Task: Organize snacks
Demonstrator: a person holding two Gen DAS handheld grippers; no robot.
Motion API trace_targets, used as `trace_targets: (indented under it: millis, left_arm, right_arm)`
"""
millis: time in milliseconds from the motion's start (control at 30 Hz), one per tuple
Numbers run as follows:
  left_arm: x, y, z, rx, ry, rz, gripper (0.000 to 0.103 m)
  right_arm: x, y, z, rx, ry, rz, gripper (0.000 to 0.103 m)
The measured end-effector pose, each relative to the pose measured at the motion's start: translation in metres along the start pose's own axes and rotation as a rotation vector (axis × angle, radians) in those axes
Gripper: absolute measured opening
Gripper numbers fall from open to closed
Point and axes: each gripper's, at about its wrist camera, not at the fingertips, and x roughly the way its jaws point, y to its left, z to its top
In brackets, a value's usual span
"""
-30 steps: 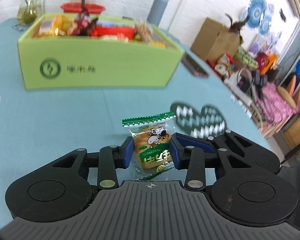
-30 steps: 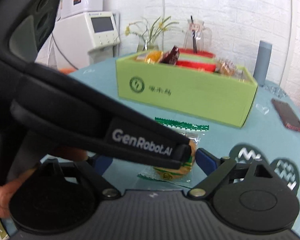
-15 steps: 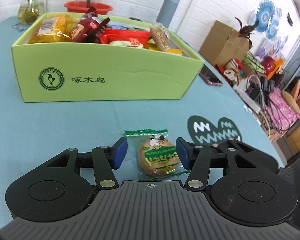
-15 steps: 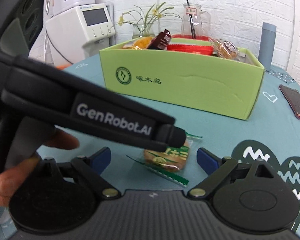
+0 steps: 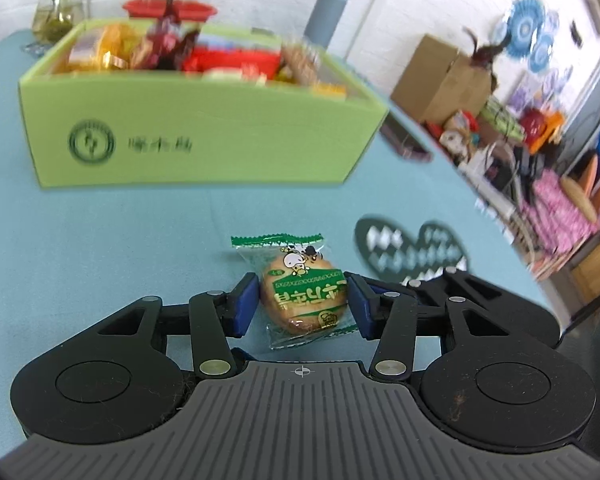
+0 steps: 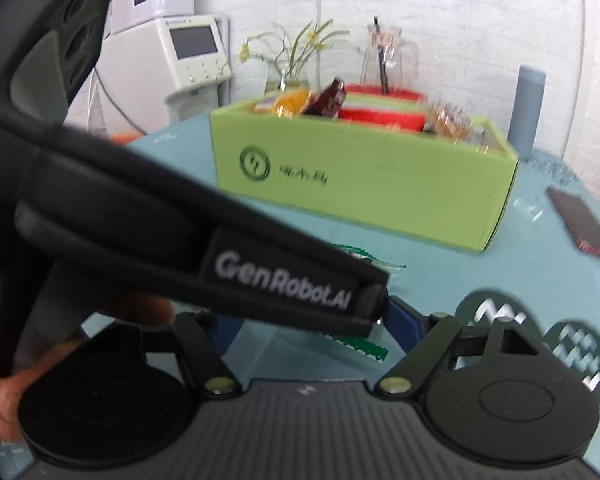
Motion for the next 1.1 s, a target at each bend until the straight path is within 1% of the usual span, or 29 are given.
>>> trace_targets:
  millis: [133,200,267,333,400,433,500,533,567,633,700,733,800,833,867,933,967,1000,1100]
  left_arm:
    - [-0.02,-0.011,0.043,0.041,-0.104,0.015,0.025]
    - [-0.027,-0.012,0.074,0.05,-0.156,0.016,0.024]
    - [-0.026,-0.011,0.106,0.068,-0.196,0.031,0.022]
    - [-0.016,-0.005,0.136,0.075,-0.209,0.039,0.022]
    - [0.002,0.003,0.162,0.081,-0.202,0.056,0.022]
    - [0.014,0.009,0.171,0.072,-0.183,0.061,0.021]
    - [0.042,0.023,0.183,0.058,-0.134,0.068,0.022]
    - [0.057,0.032,0.183,0.05,-0.106,0.074,0.025]
    - [0.068,0.039,0.181,0.043,-0.096,0.071,0.03]
    - [0.082,0.047,0.174,0.045,-0.078,0.06,0.036]
    - [0.081,0.047,0.169,0.076,-0.114,0.049,0.041]
    - [0.077,0.045,0.166,0.088,-0.126,0.045,0.046]
    - [0.062,0.039,0.163,0.094,-0.166,0.037,0.051]
    - [0.05,0.033,0.161,0.1,-0.195,0.034,0.055]
    - [0.038,0.03,0.159,0.105,-0.221,0.029,0.062]
    - [0.01,0.021,0.153,0.113,-0.282,0.026,0.07]
    - [-0.005,0.017,0.149,0.115,-0.309,0.029,0.074]
    - [-0.017,0.014,0.143,0.119,-0.332,0.034,0.075]
    - [-0.051,0.007,0.115,0.119,-0.375,0.063,0.084]
  right_arm:
    - [-0.005,-0.006,0.04,-0.056,-0.096,-0.023,0.087]
    - [-0.001,-0.016,0.066,-0.083,-0.143,-0.024,0.087]
    - [0.011,-0.027,0.093,-0.098,-0.171,-0.023,0.087]
    - [0.03,-0.04,0.119,-0.114,-0.175,-0.023,0.087]
    - [0.058,-0.054,0.139,-0.122,-0.154,-0.018,0.087]
    - [0.076,-0.06,0.147,-0.119,-0.126,-0.01,0.087]
    - [0.103,-0.069,0.149,-0.114,-0.082,0.0,0.087]
    - [0.118,-0.074,0.147,-0.107,-0.05,0.012,0.087]
    - [0.129,-0.077,0.142,-0.099,-0.026,0.023,0.086]
    - [0.144,-0.081,0.132,-0.101,-0.022,0.019,0.093]
    - [0.143,-0.082,0.129,-0.101,-0.047,0.019,0.094]
    - [0.139,-0.083,0.129,-0.092,-0.055,0.021,0.094]
    - [0.12,-0.082,0.127,-0.082,-0.085,0.002,0.093]
    - [0.109,-0.08,0.127,-0.081,-0.111,-0.01,0.093]
    - [0.096,-0.08,0.124,-0.078,-0.135,-0.02,0.093]
    - [0.076,-0.083,0.118,-0.057,-0.168,-0.038,0.093]
    - [0.064,-0.081,0.112,-0.046,-0.178,-0.046,0.093]
    - [0.062,-0.075,0.111,-0.033,-0.186,-0.057,0.093]
    - [0.032,-0.066,0.081,0.019,-0.175,-0.088,0.094]
